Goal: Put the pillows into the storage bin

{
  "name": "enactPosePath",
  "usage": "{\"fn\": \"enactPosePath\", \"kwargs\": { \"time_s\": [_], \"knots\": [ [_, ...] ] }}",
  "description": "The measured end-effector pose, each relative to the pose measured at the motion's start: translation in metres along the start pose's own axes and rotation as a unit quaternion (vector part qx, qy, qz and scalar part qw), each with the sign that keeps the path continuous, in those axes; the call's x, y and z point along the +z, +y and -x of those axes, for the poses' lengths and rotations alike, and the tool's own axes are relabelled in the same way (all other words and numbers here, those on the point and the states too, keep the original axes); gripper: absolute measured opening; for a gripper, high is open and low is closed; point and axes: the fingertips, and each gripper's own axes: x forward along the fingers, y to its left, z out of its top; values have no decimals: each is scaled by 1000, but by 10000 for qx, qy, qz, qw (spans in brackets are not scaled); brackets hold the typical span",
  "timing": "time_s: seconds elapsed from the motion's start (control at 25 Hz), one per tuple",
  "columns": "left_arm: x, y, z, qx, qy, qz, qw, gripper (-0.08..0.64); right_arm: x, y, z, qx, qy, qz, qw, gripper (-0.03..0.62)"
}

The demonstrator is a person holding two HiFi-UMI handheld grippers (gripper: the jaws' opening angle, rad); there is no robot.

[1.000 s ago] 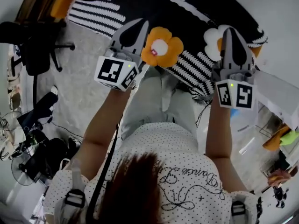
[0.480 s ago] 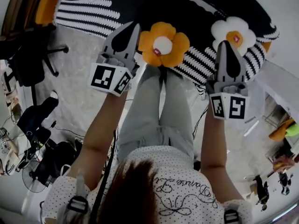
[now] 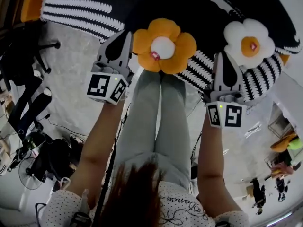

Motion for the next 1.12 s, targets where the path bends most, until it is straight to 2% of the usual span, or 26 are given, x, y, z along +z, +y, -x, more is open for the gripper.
{"fn": "enactPosePath", "kwargs": {
  "time_s": [0.08,0.28,0.52,0.64,0.72,0.84,0.92,1.0,1.12],
  "knots": [
    [-27,5,-9,-9,127,44,9999,2,-29,-10,-8,-88,124,-70,9999,11],
    [-75,11,-25,-230,88,422,9988,3,-100,-20,-24,-70,387,-386,9985,23],
    [-147,41,-32,226,482,686,9962,19,-180,-26,-36,-59,804,-843,9932,50],
    [-183,50,-33,305,871,813,9924,77,-222,-21,-44,43,1200,-813,9894,113],
    [-203,53,-34,297,1076,866,9900,161,-245,-17,-50,102,1440,-882,9856,157],
    [-233,55,-38,350,1391,897,9856,269,-277,-17,-56,151,1786,-1288,9753,255],
    [-254,53,-38,378,1651,888,9815,305,-294,-17,-56,165,1987,-1429,9694,317],
    [-271,50,-40,376,1782,887,9793,336,-306,-15,-57,278,2138,-1403,9664,334],
    [-283,44,-49,228,1775,784,9807,395,-321,-8,-63,522,2321,-1527,9592,363]
  ]
}}
